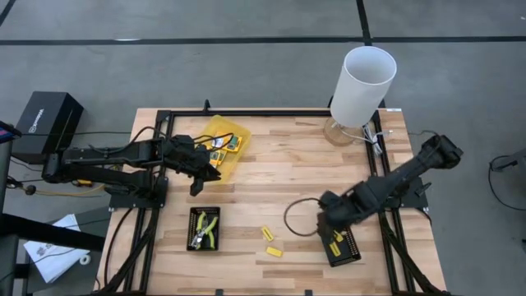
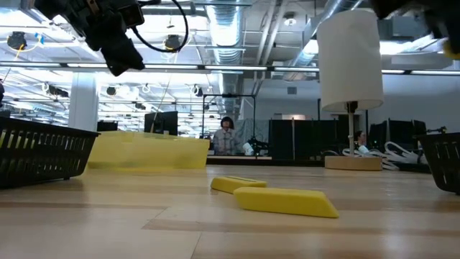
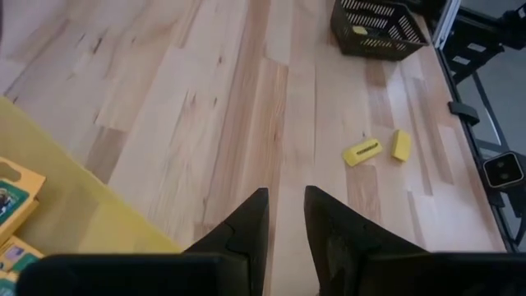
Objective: Pick & Place School Supplies
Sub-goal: Put the yellow eraser into the right black bin
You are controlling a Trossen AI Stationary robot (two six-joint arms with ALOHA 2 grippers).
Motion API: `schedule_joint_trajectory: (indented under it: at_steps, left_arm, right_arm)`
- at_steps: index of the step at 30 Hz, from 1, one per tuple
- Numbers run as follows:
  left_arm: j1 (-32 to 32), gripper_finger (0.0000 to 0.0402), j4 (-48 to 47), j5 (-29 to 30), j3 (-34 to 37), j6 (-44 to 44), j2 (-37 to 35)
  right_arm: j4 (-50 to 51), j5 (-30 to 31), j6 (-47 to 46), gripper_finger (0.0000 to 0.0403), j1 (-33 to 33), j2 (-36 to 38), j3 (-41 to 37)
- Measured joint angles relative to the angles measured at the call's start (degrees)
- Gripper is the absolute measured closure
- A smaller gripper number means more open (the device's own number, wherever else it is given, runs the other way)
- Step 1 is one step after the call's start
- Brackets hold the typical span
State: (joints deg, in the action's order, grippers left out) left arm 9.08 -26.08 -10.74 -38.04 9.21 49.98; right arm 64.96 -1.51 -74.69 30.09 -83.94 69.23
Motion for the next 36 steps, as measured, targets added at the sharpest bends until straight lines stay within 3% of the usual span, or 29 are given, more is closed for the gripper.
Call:
schedule_joint_trajectory:
  at_steps: [4,11,20,31,36]
  left_arm:
    - [0.00,0.0325,0.76,0.00,0.00,0.00,0.00]
    - [0.00,0.0325,0.67,0.00,0.00,0.02,0.00]
    - [0.00,0.0325,0.63,-0.02,0.00,0.04,0.00]
    - [0.00,0.0325,0.70,-0.02,0.00,0.26,0.00]
    - [0.00,0.0325,5.52,-3.53,0.00,3.24,0.00]
  right_arm:
    - [-1.80,0.08,-9.36,0.0380,5.65,-0.79,-1.57]
    - [-15.84,0.27,-19.80,0.0380,10.82,-5.54,-7.83]
    - [-19.64,0.20,-23.99,0.0375,11.56,-11.73,-8.50]
    - [-15.33,0.23,-24.06,0.0189,11.41,-10.14,-8.48]
    - [-15.10,8.78,-25.12,0.0164,11.45,-5.47,-8.28]
